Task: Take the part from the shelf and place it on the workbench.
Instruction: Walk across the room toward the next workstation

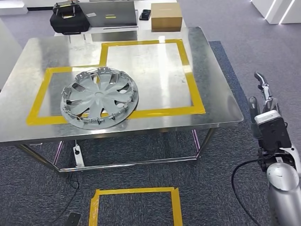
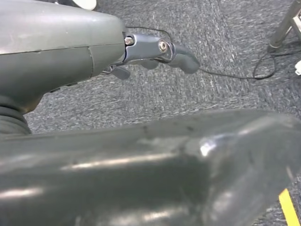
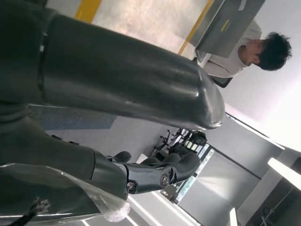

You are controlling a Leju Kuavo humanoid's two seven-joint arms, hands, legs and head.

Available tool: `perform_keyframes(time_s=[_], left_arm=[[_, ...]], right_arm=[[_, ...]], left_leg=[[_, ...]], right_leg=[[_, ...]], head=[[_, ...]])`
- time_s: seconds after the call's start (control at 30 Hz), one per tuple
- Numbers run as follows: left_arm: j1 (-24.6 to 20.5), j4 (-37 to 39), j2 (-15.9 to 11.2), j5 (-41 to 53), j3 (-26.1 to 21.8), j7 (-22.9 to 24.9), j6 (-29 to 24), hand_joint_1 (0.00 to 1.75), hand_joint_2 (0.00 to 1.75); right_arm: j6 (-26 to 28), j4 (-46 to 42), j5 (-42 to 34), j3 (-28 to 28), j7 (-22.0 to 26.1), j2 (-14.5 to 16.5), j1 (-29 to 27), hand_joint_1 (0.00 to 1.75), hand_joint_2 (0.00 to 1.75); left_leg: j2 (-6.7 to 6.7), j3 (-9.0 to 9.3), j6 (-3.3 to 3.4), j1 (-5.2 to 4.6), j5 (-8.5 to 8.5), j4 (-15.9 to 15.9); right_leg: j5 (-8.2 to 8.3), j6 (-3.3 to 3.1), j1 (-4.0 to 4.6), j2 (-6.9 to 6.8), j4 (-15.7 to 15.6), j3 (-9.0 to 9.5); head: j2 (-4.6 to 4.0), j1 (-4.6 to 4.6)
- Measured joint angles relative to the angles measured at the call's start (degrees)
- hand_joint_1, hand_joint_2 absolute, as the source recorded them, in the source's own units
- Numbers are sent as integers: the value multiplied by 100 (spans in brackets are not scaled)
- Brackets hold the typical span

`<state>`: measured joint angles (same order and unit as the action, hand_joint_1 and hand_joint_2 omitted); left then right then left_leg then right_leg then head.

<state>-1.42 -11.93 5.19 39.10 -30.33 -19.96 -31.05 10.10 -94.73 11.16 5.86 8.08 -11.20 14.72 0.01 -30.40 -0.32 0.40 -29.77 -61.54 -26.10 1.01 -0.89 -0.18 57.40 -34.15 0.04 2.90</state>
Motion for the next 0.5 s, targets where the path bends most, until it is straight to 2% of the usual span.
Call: perform_keyframes(time_s=[0.03,0.07,0.13,0.17,0.2,0.23,0.27,0.3,0.33,0.37,0.4,0.47,0.5], left_arm=[[-6,0,-1,0,-2,-3,-3,0,0],[-11,0,-2,0,-4,-5,-7,0,0],[-3,0,3,0,-10,-4,-14,0,0],[1,0,7,0,-15,-3,-15,0,0],[5,0,10,2,-23,-2,-15,0,0],[3,0,10,3,-33,-1,-18,0,0],[3,0,8,8,-42,0,-20,0,0],[3,0,5,15,-50,1,-22,0,0],[4,0,6,22,-56,2,-24,0,0],[7,0,9,32,-63,4,-23,0,0],[9,0,13,40,-71,7,-23,0,0],[11,0,19,49,-89,10,-22,0,0],[10,0,19,51,-96,12,-22,0,0]], right_arm=[[-2,-9,9,3,2,-3,0,0,0],[-5,-18,18,7,-1,-8,-2,0,0],[-17,-24,38,21,-15,-33,-19,0,0],[-28,-22,42,25,-29,-55,-31,0,0],[-42,-21,43,28,-39,-78,-43,0,0],[-68,-20,33,28,-45,-100,-55,0,0],[-111,-19,5,29,-52,-119,-69,0,0],[-156,-18,-30,29,-53,-133,-89,0,0],[-201,-18,-68,29,-52,-145,-116,0,0],[-237,-18,-100,30,-49,-155,-145,0,0],[-258,-18,-116,30,-44,-161,-168,0,0],[-281,-20,-131,30,-32,-169,-189,0,0],[-286,-24,-133,30,-26,-176,-189,0,0]], left_leg=[[-12,140,21,-9,-17,244],[-21,192,47,-22,-43,366],[-8,122,126,-28,23,407],[4,76,175,-25,75,418],[17,22,227,-20,134,435],[28,-34,263,-21,188,439],[31,-106,288,-32,243,437],[34,-183,306,-44,299,432],[36,-264,311,-57,356,426],[37,-347,312,-67,412,415],[38,-419,309,-74,459,404],[38,-530,291,-79,533,373],[38,-574,275,-87,561,351]], right_leg=[[34,34,6,-1,13,-30],[74,72,8,-3,15,-56],[123,151,-4,1,17,-100],[41,181,-12,5,70,-151],[-134,202,-16,9,217,-222],[-392,212,-22,11,471,-315],[-669,221,-22,10,810,-420],[-878,227,-22,10,1168,-497],[-971,230,-21,10,1437,-527],[-937,230,-20,10,1546,-478],[-820,224,-19,10,1501,-366],[-534,203,-17,7,1016,37],[-498,192,-11,3,667,282]], head=[[0,-2],[0,-5],[0,-4],[0,-12],[0,-24],[0,-40],[0,-55],[0,-63],[0,-64],[0,-64],[0,-65],[0,-64],[0,-65]])
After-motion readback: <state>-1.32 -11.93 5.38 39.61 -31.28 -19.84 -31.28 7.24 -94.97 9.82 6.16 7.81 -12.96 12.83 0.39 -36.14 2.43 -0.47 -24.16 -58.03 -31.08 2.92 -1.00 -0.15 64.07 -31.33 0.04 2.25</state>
